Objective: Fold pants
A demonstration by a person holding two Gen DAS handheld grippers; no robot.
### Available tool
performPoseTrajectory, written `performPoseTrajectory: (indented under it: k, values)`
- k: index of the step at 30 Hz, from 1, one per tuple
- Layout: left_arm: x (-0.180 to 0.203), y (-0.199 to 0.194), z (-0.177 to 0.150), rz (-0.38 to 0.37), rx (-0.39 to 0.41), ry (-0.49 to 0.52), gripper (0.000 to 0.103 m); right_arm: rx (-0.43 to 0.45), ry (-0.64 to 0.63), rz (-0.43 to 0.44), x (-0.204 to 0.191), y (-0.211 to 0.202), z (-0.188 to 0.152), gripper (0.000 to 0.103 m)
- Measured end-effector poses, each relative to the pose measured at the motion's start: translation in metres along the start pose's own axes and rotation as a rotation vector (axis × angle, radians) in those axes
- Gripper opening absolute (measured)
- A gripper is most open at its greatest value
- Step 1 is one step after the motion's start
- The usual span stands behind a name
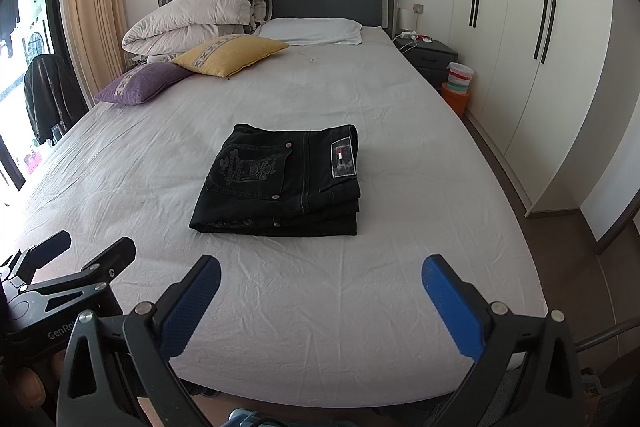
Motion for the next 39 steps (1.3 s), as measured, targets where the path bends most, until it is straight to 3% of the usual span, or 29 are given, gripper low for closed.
performPoseTrajectory:
  k: [39]
  values:
    - [-0.0011,0.0021,-0.0023,-0.019,-0.020,0.001,0.103,-0.004,0.000,0.002,0.0009,0.0000,-0.0006,0.103]
Point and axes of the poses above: each gripper's, at about its wrist camera, not at the fingertips, and y roughly the way its jaws point, x to its right, z to its top, the point moved 4 cm from there along y, roughly the way its jaws point, and after that the axes turned 12 degrees about z, right-handed, at the moved point
